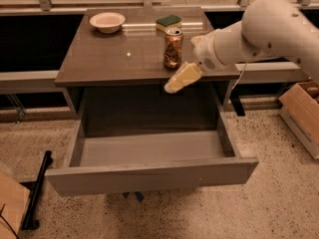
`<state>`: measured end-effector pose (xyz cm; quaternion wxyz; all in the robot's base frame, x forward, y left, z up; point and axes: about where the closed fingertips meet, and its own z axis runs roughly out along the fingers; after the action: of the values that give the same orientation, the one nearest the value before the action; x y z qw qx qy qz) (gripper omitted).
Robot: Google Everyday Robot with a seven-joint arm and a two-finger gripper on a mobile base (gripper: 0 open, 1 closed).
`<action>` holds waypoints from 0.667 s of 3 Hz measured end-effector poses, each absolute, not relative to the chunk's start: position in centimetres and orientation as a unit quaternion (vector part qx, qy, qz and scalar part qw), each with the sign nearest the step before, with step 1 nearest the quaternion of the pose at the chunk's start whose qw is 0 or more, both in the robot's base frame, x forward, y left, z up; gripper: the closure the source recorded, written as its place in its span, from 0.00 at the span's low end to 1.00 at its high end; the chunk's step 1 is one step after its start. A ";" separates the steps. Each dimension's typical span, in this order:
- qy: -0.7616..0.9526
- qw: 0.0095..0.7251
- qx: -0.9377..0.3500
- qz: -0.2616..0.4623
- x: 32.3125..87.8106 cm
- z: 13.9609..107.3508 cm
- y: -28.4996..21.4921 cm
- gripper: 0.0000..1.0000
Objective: Place orange can into top drawer
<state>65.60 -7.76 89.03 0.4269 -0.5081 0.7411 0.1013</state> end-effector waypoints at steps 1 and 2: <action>0.735 0.478 -0.469 0.103 71.0 88.0 -7.3 0.00; 0.729 0.519 -0.434 0.106 75.5 87.8 -7.5 0.00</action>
Offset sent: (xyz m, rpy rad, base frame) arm 0.1527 -0.0091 -0.0106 0.2624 -0.2043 -0.1859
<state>75.47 -7.54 87.81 0.5192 -0.4337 0.7288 0.1056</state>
